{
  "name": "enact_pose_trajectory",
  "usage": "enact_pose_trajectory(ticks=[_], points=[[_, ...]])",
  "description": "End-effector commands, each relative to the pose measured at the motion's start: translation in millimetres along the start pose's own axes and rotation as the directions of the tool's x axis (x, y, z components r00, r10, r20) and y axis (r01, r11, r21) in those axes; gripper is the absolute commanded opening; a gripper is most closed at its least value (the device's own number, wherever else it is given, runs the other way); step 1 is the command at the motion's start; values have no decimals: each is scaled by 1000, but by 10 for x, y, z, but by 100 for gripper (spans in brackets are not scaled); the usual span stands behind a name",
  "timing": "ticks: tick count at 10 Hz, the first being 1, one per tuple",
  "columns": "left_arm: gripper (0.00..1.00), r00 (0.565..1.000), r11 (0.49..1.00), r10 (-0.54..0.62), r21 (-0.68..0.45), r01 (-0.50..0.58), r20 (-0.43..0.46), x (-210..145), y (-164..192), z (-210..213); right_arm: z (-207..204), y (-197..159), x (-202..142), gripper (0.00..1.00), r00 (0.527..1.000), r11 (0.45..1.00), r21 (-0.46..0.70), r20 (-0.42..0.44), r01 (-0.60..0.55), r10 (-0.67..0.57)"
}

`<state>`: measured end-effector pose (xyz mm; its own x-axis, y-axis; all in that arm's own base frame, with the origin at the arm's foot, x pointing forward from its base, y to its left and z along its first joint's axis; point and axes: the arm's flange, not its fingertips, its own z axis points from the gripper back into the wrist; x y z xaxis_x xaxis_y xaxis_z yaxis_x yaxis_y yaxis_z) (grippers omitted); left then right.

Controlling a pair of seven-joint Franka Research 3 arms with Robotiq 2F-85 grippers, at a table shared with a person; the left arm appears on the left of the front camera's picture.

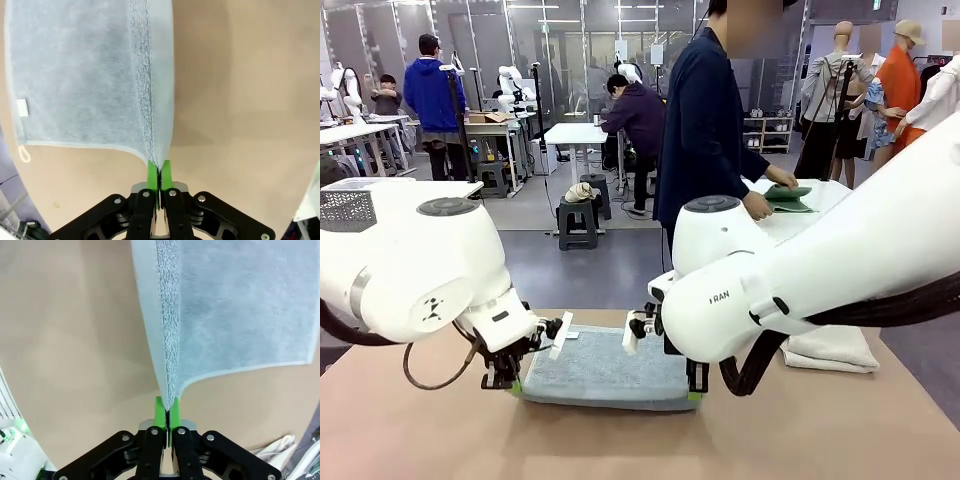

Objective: Fold the towels and place them in the basket.
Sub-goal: When a person lays out a Towel with hook on the table, fold it in half twice.

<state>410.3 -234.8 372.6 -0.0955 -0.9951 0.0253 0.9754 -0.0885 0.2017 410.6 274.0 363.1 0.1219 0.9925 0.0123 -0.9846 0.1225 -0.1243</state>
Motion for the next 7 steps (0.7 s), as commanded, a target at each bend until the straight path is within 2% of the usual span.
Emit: enact_pose_trajectory(ticks=[1, 4, 7], points=[[1, 999, 1000, 14, 26, -12, -51, -6, 284, 83, 57, -255, 32, 0, 1000, 999, -45, -25, 2, -3], [1, 999, 998, 18, 53, -16, -37, -119, 769, -24, -30, -734, 29, 0, 1000, 997, -77, -14, 6, -7], [1, 998, 997, 31, 66, -26, -62, -182, 1229, -58, -70, -1185, 28, 0, 1000, 995, -95, -11, 23, -24]])
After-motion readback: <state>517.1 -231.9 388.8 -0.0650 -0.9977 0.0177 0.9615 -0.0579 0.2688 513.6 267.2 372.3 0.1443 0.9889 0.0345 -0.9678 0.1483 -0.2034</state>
